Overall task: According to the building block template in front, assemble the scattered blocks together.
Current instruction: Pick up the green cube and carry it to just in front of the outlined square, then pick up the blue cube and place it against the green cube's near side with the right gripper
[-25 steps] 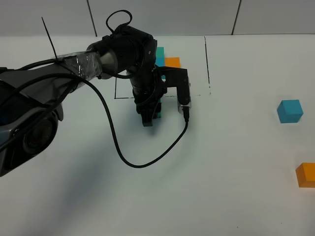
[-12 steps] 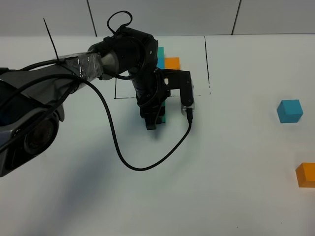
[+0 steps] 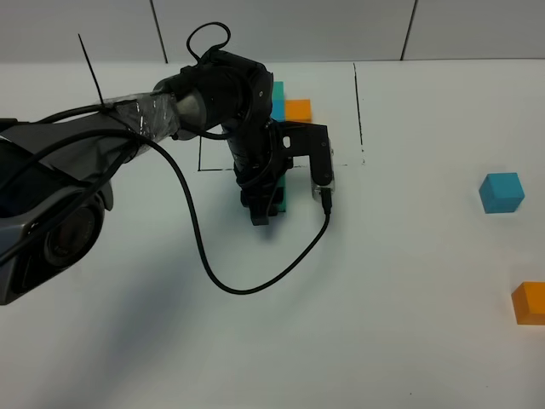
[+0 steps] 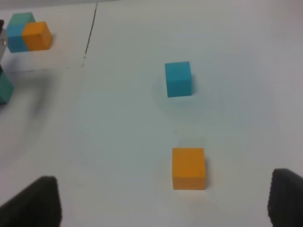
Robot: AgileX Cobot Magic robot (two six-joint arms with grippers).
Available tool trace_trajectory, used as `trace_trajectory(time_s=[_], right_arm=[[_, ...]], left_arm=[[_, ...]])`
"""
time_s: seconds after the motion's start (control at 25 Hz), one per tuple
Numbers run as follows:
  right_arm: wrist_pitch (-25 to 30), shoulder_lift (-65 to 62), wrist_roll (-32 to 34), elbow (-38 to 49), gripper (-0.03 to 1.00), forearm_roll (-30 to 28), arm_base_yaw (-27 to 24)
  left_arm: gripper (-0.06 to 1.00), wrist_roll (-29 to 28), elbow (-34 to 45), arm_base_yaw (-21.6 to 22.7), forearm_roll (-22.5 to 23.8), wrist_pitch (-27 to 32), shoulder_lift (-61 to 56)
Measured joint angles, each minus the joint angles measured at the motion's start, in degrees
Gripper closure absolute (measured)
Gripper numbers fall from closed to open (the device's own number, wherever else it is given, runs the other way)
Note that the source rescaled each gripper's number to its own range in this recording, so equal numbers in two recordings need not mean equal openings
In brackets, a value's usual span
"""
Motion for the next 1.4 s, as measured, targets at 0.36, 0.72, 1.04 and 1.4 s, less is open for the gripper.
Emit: trace_trajectory(time_s=[0.36, 0.72, 1.04, 1.4], right_arm=[[0.0, 0.0, 0.0, 0.0, 0.20, 0.0, 0.0], [0.0, 0.0, 0.0, 0.0, 0.20, 0.0, 0.0], [0.0, 0.0, 0.0, 0.0, 0.20, 0.0, 0.0], [0.0, 0.0, 0.0, 0.0, 0.20, 0.0, 0.0]], left_arm=[[-0.03, 1.0, -1.3, 0.0, 0.6, 0.0, -1.3], [-0.06, -10.2, -1.1, 0.7, 0.6, 2.7, -11.4], [-0.06, -22.0, 7.7, 7.3, 4.7, -3.0, -22.9], [-0.05, -35.3, 23.3, 20.0, 5.0, -7.5, -37.0]])
